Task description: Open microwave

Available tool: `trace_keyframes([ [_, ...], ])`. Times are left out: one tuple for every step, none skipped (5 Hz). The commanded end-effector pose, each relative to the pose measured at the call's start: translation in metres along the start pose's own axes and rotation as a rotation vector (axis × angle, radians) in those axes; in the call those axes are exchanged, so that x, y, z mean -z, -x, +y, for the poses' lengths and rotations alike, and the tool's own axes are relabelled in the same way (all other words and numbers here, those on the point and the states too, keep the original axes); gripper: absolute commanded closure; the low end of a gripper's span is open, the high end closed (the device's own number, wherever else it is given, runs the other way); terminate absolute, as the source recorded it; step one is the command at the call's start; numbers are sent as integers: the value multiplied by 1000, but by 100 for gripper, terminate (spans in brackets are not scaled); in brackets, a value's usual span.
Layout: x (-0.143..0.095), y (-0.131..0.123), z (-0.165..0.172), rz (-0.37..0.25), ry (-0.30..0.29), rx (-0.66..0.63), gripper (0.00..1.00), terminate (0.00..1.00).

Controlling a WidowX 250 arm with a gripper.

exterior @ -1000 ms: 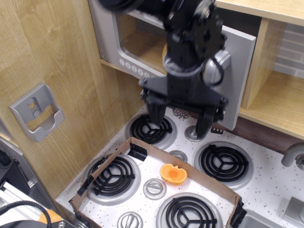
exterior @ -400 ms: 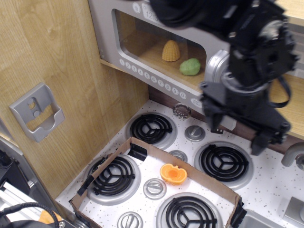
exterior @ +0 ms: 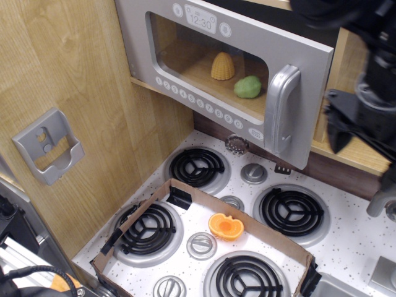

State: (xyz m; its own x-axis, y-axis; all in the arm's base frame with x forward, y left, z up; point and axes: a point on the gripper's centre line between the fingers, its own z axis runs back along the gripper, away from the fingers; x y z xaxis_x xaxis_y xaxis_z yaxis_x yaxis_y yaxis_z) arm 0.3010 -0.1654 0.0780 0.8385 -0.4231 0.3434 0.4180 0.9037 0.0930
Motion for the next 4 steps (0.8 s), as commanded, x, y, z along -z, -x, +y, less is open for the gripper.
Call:
trace_keyframes([
  [-2, -24, 3, -51, 33, 212, 0, 0],
  [9, -15, 29, -38, 98, 260, 0, 0],
  [16, -11, 47, -45, 77, 327, 0, 0],
  [19, -3, 62, -38, 69, 294, 0, 0],
])
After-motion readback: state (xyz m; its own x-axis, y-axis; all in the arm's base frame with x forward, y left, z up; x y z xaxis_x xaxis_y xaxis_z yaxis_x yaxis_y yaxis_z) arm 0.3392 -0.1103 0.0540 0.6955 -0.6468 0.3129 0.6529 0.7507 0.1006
